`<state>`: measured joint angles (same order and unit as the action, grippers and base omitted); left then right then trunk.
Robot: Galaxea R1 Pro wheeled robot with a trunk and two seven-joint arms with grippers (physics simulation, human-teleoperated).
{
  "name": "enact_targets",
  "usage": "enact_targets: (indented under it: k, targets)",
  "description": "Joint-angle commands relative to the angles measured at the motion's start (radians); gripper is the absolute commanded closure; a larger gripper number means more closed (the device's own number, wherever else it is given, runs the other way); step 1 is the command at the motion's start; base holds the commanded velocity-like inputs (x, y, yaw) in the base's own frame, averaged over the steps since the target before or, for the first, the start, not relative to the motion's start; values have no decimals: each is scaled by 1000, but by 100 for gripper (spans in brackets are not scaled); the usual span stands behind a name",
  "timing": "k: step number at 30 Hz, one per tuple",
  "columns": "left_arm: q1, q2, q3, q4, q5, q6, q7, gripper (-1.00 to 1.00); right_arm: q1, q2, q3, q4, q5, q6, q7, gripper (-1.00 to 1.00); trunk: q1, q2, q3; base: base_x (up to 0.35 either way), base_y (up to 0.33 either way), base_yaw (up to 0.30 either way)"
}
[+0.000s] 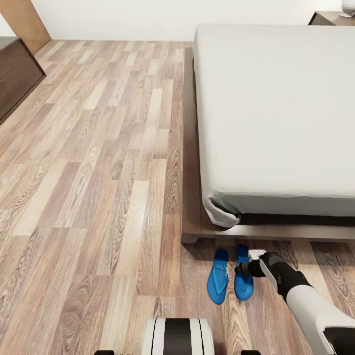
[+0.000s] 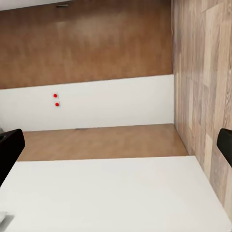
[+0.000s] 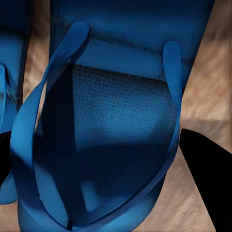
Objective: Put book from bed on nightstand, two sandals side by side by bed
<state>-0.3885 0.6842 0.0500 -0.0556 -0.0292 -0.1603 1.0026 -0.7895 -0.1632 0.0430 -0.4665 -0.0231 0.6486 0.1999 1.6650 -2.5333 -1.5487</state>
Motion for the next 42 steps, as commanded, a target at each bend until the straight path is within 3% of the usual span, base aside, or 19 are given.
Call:
enact_targets:
  k: [1, 15, 19, 42]
  targets:
    - [0, 0, 5, 1, -3, -6, 1, -100, -3, -1, 5, -1, -2, 5, 2, 100, 0, 0, -5, 0, 0, 0]
    - [0, -1, 5, 0, -7, -5, 1, -100, -17, -4, 6, 20, -1, 4, 0, 100, 2, -2, -24, 0, 0, 0]
    - [0, -1, 5, 0, -8, -5, 1, -100, -17, -6, 6, 21, 0, 3, 0, 100, 4, -3, -39, 0, 0, 0]
    - [0, -1, 5, 0, -8, -5, 0, -100, -17, -6, 7, 20, -4, -70, 16, 100, 6, -3, -51, 0, 0, 0]
